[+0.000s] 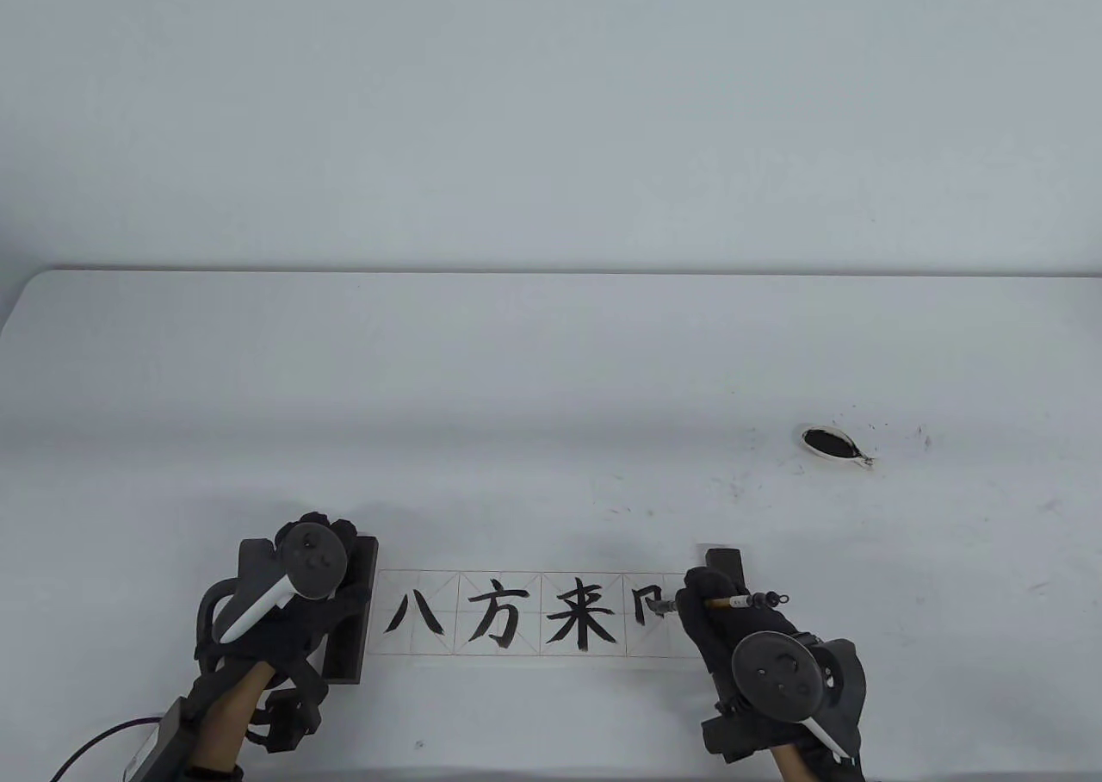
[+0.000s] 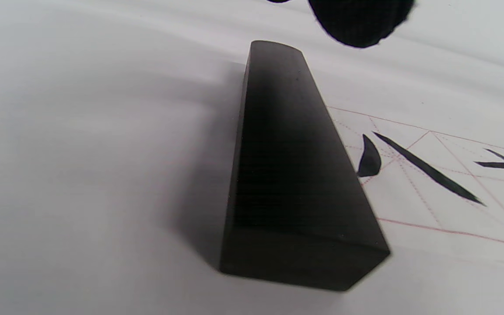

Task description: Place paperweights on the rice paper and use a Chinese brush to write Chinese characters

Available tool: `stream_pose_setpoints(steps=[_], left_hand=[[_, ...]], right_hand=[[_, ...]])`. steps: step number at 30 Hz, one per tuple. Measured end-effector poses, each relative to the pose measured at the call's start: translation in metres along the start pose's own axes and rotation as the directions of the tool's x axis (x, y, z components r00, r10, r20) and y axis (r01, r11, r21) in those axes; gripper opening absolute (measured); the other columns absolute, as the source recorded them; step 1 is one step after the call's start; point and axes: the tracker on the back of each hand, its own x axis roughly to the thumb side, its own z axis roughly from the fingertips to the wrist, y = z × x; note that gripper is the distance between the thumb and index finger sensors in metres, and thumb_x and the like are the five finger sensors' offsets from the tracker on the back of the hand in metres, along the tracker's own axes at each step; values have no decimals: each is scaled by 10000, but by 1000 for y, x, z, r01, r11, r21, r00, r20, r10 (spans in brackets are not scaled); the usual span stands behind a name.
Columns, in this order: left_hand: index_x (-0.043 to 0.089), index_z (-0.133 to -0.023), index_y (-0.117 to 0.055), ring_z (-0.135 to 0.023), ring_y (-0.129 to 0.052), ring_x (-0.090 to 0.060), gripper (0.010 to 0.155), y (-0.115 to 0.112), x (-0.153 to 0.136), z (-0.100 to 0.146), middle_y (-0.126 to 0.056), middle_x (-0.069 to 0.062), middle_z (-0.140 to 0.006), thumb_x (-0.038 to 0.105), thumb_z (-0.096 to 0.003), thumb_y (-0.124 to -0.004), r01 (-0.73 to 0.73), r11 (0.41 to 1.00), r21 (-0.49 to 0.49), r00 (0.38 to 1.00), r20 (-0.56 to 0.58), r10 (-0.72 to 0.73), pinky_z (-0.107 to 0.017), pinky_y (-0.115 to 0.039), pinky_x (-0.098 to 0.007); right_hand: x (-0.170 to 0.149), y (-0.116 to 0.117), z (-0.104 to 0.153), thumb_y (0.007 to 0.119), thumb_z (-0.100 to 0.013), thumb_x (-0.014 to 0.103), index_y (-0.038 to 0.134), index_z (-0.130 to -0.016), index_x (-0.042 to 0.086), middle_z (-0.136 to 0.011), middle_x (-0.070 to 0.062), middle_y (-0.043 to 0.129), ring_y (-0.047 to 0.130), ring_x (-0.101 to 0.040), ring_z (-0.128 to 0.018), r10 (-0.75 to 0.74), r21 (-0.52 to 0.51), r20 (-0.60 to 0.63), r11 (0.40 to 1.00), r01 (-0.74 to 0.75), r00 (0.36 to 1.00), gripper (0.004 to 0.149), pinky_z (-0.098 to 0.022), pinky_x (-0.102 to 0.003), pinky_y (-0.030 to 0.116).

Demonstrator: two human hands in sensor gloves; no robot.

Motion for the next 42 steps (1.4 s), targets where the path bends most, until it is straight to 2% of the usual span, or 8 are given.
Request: stream_pose_setpoints(steps=[9, 16, 19, 23, 35, 42], left_hand=[[330, -1187, -135, -1194, -100, -371, 833, -1, 0, 0, -61, -54, -1266, 519, -521, -599, 1, 1000, -5, 1000, -1, -1, -836, -60, -520], [329, -1187, -136, -1193, -100, -373, 832, 0, 0, 0, -62, -62, -1265, 519, -521, -599, 0, 1000, -3, 1000, -1, 0, -836, -60, -520], [329, -1187, -138, -1192, -97, -375, 832, 0, 0, -1, -62, -55, -1266, 519, -521, -599, -1, 1000, -2, 1000, -1, 1, -835, -60, -521], [330, -1187, -138, -1193, -101, -374, 832, -1, 0, -1, -62, -54, -1266, 519, -521, -600, 1, 1000, -3, 1000, 0, -1, -836, -61, -521], [329, -1187, -138, -1193, -103, -374, 833, -1, 0, -1, -63, -56, -1266, 519, -521, -600, 4, 1000, -7, 1000, 0, -4, -836, -62, -521], [328, -1187, -141, -1193, -102, -377, 832, -2, 0, -1, -70, -48, -1267, 519, -520, -600, 2, 1000, -10, 1000, -1, -2, -836, -64, -522]], right_hand=[[1, -1, 0, 688, -552, 391, 837, -780, 82, -603, -117, 995, 1022, -228, -422, -4, 38, 10, 999, 3, 1000, 412, -295, -322, 875], [2, -3, 1, 689, -548, 395, 857, -746, 87, -557, -105, 1009, 1028, -211, -378, -98, 105, 26, 990, 95, 995, 403, -265, -305, 878], [0, -7, 1, 689, -548, 395, 855, -749, 86, -560, -107, 1008, 1027, -213, -379, -130, 68, 11, 989, 129, 991, 404, -265, -306, 877], [-2, -11, 2, 687, -550, 395, 845, -766, 83, -581, -112, 1002, 1024, -220, -397, -84, 19, 2, 996, 84, 996, 411, -278, -311, 875], [0, -4, 1, 685, -554, 389, 828, -792, 84, -619, -121, 989, 1018, -236, -437, 25, 72, 18, 997, -26, 1000, 413, -306, -328, 872], [-1, -7, 1, 682, -551, 388, 852, -742, 90, -553, -108, 1004, 1022, -218, -377, 71, 78, 2, 994, -71, 997, 393, -265, -312, 872]])
